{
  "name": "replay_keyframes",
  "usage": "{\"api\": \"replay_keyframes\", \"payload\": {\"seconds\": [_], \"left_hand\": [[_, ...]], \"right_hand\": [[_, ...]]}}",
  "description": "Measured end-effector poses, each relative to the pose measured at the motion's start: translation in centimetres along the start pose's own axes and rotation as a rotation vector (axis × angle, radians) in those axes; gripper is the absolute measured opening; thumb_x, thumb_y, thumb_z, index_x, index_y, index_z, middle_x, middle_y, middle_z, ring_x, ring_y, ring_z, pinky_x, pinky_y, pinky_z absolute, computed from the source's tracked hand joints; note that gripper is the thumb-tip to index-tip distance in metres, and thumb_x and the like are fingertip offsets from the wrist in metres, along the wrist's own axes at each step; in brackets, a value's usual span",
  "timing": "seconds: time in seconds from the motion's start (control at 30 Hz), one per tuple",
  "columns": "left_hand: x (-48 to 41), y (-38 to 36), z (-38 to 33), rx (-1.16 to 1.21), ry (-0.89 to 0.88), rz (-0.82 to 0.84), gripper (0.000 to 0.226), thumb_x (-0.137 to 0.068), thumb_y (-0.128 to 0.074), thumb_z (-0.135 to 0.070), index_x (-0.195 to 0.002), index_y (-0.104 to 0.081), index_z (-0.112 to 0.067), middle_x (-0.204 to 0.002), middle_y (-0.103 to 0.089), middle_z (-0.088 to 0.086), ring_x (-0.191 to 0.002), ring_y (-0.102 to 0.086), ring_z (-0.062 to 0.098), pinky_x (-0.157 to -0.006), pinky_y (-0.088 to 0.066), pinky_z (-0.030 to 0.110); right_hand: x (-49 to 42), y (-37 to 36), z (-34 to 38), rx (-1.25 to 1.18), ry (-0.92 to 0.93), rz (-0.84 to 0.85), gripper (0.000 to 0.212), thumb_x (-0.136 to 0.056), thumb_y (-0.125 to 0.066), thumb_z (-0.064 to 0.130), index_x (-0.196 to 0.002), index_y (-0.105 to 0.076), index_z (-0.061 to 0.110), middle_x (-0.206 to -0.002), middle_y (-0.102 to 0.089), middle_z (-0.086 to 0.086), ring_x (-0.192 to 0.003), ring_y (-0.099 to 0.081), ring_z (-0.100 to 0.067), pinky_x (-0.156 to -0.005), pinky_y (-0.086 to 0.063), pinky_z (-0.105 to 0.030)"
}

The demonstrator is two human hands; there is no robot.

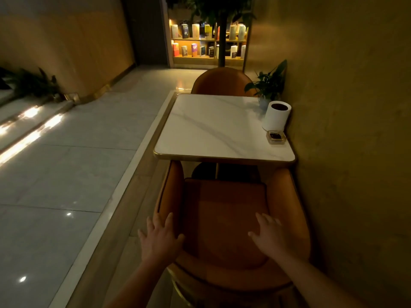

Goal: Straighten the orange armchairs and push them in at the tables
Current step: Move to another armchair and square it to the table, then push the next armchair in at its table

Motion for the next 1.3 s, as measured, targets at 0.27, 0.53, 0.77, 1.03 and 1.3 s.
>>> {"api": "replay_keyframes", "payload": {"seconds": [0.27, 0.53, 0.77, 1.03, 1.3], "left_hand": [[3.0, 3.8, 4.4, 0.062, 0.093, -0.095, 0.081, -0.093, -0.043, -0.066, -0.158, -0.006, -0.033, -0.166, 0.000, 0.011, -0.152, 0.005, 0.033, -0.121, -0.003, 0.061], [4.5, 7.9, 10.4, 0.055, 0.162, -0.205, 0.081, -0.093, -0.046, -0.063, -0.157, -0.008, -0.031, -0.166, -0.002, 0.011, -0.153, 0.003, 0.032, -0.121, -0.006, 0.060], [6.7, 11.8, 18.5, 0.042, 0.211, -0.270, 0.081, -0.095, -0.044, -0.062, -0.158, -0.006, -0.029, -0.166, -0.001, 0.011, -0.153, 0.005, 0.033, -0.121, -0.006, 0.060], [14.1, 14.8, 30.8, 0.098, 0.416, -0.345, 0.075, -0.098, -0.035, -0.060, -0.158, 0.000, -0.031, -0.167, 0.002, 0.009, -0.153, 0.008, 0.032, -0.122, -0.003, 0.058], [23.8, 14.3, 42.2, 0.186, 0.775, -0.427, 0.073, -0.099, -0.034, -0.059, -0.158, -0.002, -0.031, -0.167, 0.002, 0.009, -0.153, 0.009, 0.031, -0.121, -0.004, 0.057]], "right_hand": [[0.9, 1.6, 6.3, -0.027, 0.109, -0.010, 0.071, -0.094, -0.053, 0.053, -0.153, -0.027, 0.023, -0.158, -0.031, 0.001, -0.145, -0.028, -0.024, -0.118, -0.029, -0.042], [2.4, 3.3, 15.8, 0.085, 0.262, -0.046, 0.066, -0.096, -0.050, 0.052, -0.152, -0.029, 0.025, -0.157, -0.032, 0.002, -0.144, -0.029, -0.022, -0.116, -0.032, -0.041], [4.4, 3.6, 27.8, 0.136, 0.431, -0.088, 0.063, -0.095, -0.050, 0.052, -0.150, -0.034, 0.024, -0.154, -0.038, 0.002, -0.140, -0.034, -0.021, -0.111, -0.037, -0.040], [9.5, -0.6, 44.1, 0.169, 0.722, -0.045, 0.062, -0.095, -0.049, 0.055, -0.149, -0.036, 0.027, -0.152, -0.041, 0.005, -0.140, -0.035, -0.019, -0.113, -0.035, -0.037], [17.3, -7.9, 60.4, 0.209, 1.117, 0.126, 0.061, -0.096, -0.049, 0.054, -0.149, -0.036, 0.027, -0.150, -0.043, 0.002, -0.137, -0.037, -0.021, -0.110, -0.037, -0.038]]}}
Point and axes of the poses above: each hand's wrist, its own x-axis away from the middle knuckle, its own y-axis out of the back of the hand, z = x × y, the point moved 6 cm from there along -x, towards the middle knuckle
